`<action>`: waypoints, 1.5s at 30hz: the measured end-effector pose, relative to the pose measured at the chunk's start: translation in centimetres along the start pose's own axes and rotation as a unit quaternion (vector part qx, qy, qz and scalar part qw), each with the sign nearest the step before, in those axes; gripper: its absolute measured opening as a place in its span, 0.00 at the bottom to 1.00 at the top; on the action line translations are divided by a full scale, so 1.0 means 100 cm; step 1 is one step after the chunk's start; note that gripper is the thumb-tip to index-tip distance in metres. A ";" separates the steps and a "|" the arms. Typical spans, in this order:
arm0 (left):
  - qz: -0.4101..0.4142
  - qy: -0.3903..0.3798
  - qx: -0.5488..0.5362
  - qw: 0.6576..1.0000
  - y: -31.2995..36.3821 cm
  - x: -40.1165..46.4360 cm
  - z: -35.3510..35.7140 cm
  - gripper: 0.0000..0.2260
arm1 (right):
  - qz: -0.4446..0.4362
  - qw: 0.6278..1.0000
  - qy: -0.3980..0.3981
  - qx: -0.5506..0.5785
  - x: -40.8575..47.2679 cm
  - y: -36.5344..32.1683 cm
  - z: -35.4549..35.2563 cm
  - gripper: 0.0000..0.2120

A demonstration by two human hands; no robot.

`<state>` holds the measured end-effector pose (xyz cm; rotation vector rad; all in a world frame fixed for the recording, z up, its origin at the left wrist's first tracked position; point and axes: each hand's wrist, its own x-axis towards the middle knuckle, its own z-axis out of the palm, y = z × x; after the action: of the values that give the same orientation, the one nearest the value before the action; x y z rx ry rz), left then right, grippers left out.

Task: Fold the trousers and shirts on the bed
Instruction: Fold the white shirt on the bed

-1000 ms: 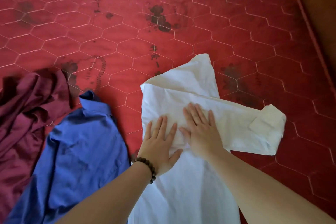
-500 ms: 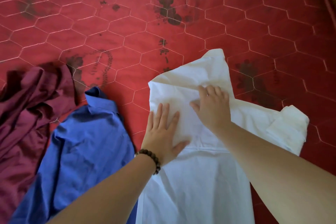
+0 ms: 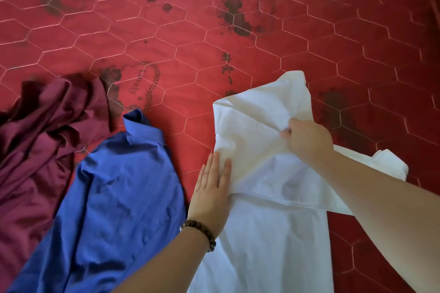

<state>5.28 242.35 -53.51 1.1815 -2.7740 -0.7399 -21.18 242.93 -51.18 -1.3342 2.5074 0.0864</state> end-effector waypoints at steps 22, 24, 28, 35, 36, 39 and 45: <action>0.062 0.047 0.021 0.997 -0.011 0.000 -0.006 0.32 | -0.113 0.916 -0.183 0.338 0.057 -0.134 -0.011 0.16; 0.073 0.007 0.086 0.994 -0.011 -0.001 -0.009 0.30 | -0.117 0.897 -0.206 0.373 0.057 -0.139 -0.011 0.23; 0.070 -0.032 0.115 0.990 -0.010 -0.003 -0.012 0.26 | -0.133 0.930 -0.097 0.329 0.050 -0.138 -0.004 0.21; 0.092 0.022 0.045 0.994 0.001 0.027 -0.013 0.21 | -0.256 0.938 0.208 0.108 -0.027 -0.103 0.034 0.11; 0.077 0.000 0.063 0.995 0.000 0.031 -0.010 0.24 | -0.254 0.946 0.175 0.096 -0.037 -0.095 0.044 0.12; 0.027 -0.068 0.114 0.991 -0.005 0.034 0.004 0.27 | -0.211 0.974 0.075 0.032 -0.060 -0.065 0.064 0.21; -0.061 -0.052 0.215 0.973 0.028 0.035 0.014 0.30 | -0.083 0.995 0.043 -0.018 -0.078 -0.008 0.065 0.27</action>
<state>0.64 242.16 -54.02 1.4251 -3.0703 -0.2075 -14.96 249.99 -55.09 -1.5878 2.4631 0.0374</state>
